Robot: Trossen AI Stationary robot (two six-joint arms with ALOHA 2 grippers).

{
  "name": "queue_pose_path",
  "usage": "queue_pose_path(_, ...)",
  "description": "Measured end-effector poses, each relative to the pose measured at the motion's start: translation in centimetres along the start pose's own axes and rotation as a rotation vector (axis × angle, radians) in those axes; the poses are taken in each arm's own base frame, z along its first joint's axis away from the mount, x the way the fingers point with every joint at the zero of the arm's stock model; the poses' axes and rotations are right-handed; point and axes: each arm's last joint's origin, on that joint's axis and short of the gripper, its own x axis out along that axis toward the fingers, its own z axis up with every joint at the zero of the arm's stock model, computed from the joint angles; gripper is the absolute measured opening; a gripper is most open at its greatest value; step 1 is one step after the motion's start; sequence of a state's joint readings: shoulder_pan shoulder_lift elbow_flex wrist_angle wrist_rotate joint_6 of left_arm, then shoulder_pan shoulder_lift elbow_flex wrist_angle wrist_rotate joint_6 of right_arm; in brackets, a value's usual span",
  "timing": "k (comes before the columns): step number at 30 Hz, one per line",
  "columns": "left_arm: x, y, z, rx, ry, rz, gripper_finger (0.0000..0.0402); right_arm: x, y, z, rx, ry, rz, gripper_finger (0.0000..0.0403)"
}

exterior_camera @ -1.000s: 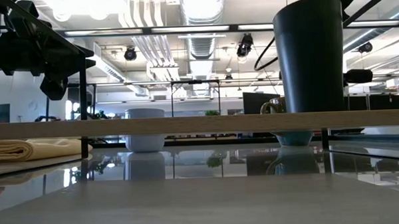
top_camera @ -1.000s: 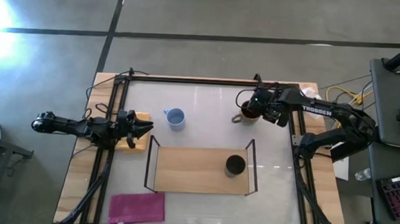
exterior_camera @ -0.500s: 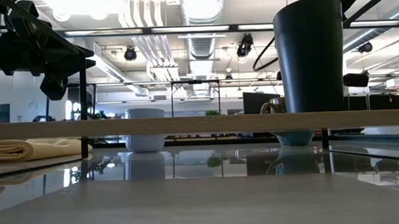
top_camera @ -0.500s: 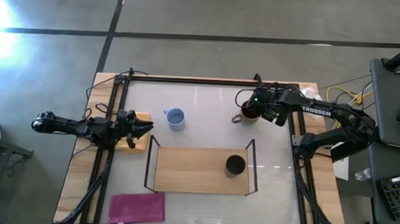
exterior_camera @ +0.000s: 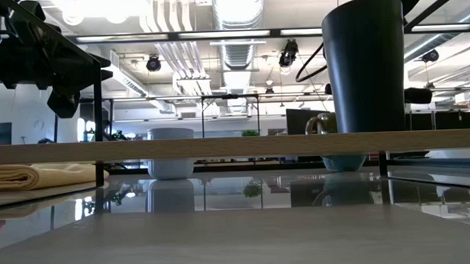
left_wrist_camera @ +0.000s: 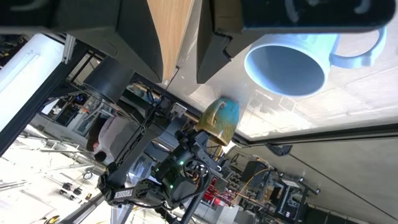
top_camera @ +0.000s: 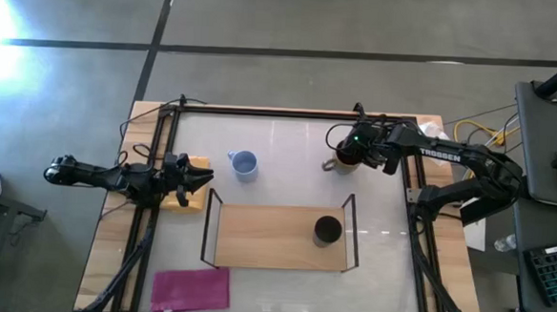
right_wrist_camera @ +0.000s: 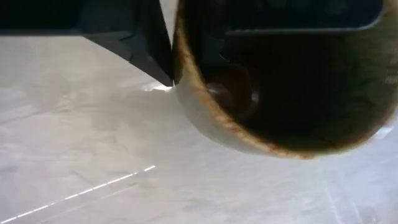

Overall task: Stack small to large cups/mugs on shelf
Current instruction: Put the brown mug on the shelf

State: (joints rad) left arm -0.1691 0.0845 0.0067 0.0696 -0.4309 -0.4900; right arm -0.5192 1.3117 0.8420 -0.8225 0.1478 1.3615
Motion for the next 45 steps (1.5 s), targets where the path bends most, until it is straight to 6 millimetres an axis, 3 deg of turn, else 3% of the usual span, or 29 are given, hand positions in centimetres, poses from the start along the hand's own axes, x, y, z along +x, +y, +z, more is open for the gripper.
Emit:
queue_pose_path(10, 0.0, 0.0, 0.0, 0.000, 0.000, 0.000, 0.0084, -0.1, 0.9, 0.2, -0.030, -0.010, 0.095, 0.0036)
queue_pose_path(13, 0.0, 0.0, 0.0, 0.000, 0.000, 0.000, 0.0084, -0.7, 1.6, 0.2, -0.112, 0.010, 0.137, 0.0036)
queue_pose_path(22, 0.0, 0.0, 0.0, 0.000, 0.000, 0.000, 0.0084, -6.6, 7.5, 0.7, -0.408, -0.052, 0.318, 0.0036)
queue_pose_path(27, 0.0, 0.0, 0.0, 0.000, 0.000, 0.000, 0.0084, -8.3, 11.5, 0.5, -0.589, -0.002, 0.243, 0.0036)
queue_pose_path(36, 0.0, 0.0, 0.0, 0.000, 0.000, 0.000, 0.0084, -9.8, 18.0, -4.0, -0.931, 0.129, 0.216, 0.0036)
queue_pose_path(45, 0.0, 0.0, 0.0, 0.000, 0.000, 0.000, 0.0084, -12.6, 18.1, -10.7, -1.090, 0.179, 0.158, 0.0036)
